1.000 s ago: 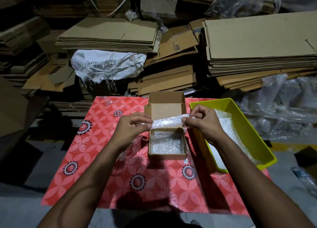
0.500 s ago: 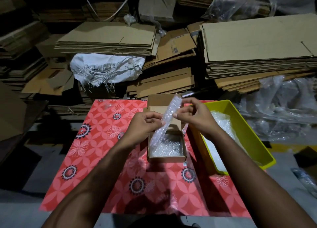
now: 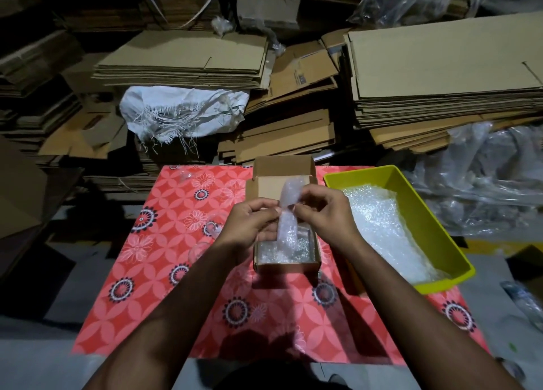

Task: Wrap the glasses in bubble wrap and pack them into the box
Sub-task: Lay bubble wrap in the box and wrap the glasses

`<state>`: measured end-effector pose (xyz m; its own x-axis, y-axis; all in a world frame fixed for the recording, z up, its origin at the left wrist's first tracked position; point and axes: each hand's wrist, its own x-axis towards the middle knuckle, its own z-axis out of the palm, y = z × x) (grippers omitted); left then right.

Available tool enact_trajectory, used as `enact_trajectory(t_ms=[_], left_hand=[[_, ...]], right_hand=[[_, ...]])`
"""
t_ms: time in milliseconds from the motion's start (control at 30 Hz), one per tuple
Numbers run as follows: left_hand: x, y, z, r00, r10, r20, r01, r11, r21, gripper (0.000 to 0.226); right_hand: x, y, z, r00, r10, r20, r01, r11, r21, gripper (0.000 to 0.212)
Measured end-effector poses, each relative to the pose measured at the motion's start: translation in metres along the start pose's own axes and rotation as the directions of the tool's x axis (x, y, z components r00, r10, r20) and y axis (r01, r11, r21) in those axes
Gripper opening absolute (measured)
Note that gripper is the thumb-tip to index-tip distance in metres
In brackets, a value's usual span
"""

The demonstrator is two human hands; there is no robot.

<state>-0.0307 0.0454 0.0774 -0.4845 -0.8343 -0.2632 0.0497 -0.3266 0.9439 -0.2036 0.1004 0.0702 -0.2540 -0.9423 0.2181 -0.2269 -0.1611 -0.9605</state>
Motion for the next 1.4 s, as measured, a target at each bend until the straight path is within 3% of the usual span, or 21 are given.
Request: enact_trajectory(t_ms=[167, 333, 467, 567, 700, 767, 867, 967, 1100, 1300, 1400], left_hand=[[-0.006, 0.001, -0.007, 0.998, -0.06, 0.033, 0.063, 0.992, -0.105, 0.03], [-0.011, -0.008, -0.022, 0.998, -0.054, -0.015, 0.052, 0.995, -0.08, 0.032], [-0.019, -0.02, -0.034, 0.993, -0.035, -0.114, 0.01, 0.977, -0.213, 0.041], [-0.027, -0.032, -0.048, 0.981, -0.02, -0.191, -0.033, 0.963, -0.268, 0.039], [-0.038, -0.052, -0.076, 0.967, 0.017, -0.255, -0.056, 0.988, -0.147, 0.043], [-0.043, -0.058, -0.097, 0.957, 0.027, -0.289, -0.057, 0.994, -0.094, 0.049], [-0.049, -0.073, -0.146, 0.907, 0.079, -0.413, -0.069, 0.997, 0.039, 0.064], [-0.053, -0.096, -0.191, 0.874, 0.14, -0.465, -0.011, 0.963, 0.269, 0.078], [-0.037, -0.125, -0.214, 0.921, 0.134, -0.366, 0.059, 0.881, 0.47, 0.081], [-0.001, -0.148, -0.218, 0.955, 0.151, -0.256, -0.006, 0.871, 0.491, 0.081], [0.007, -0.154, -0.221, 0.959, 0.155, -0.238, -0.025, 0.881, 0.472, 0.075]], right_hand=[[-0.001, 0.006, 0.009, 0.976, -0.216, -0.033, 0.206, 0.96, -0.19, 0.026], [-0.004, 0.005, 0.019, 0.96, -0.277, 0.032, 0.276, 0.929, -0.247, 0.024], [-0.013, 0.008, 0.034, 0.998, -0.057, 0.001, 0.056, 0.993, -0.101, 0.026], [-0.022, 0.007, 0.055, 0.989, 0.117, 0.087, -0.118, 0.993, 0.008, 0.029], [-0.028, 0.009, 0.091, 0.975, 0.15, 0.161, -0.145, 0.988, -0.045, 0.02], [-0.024, 0.019, 0.106, 0.969, 0.21, 0.133, -0.206, 0.977, -0.049, 0.016], [-0.009, 0.038, 0.123, 0.966, 0.249, 0.066, -0.231, 0.951, -0.206, 0.018], [0.007, 0.046, 0.142, 0.972, 0.194, 0.13, -0.118, 0.889, -0.443, 0.017], [0.021, 0.046, 0.184, 0.935, 0.153, 0.318, 0.088, 0.771, -0.63, 0.026], [0.029, 0.058, 0.232, 0.858, 0.233, 0.457, 0.258, 0.575, -0.776, 0.03], [0.035, 0.057, 0.242, 0.821, 0.303, 0.485, 0.322, 0.456, -0.83, 0.015]])
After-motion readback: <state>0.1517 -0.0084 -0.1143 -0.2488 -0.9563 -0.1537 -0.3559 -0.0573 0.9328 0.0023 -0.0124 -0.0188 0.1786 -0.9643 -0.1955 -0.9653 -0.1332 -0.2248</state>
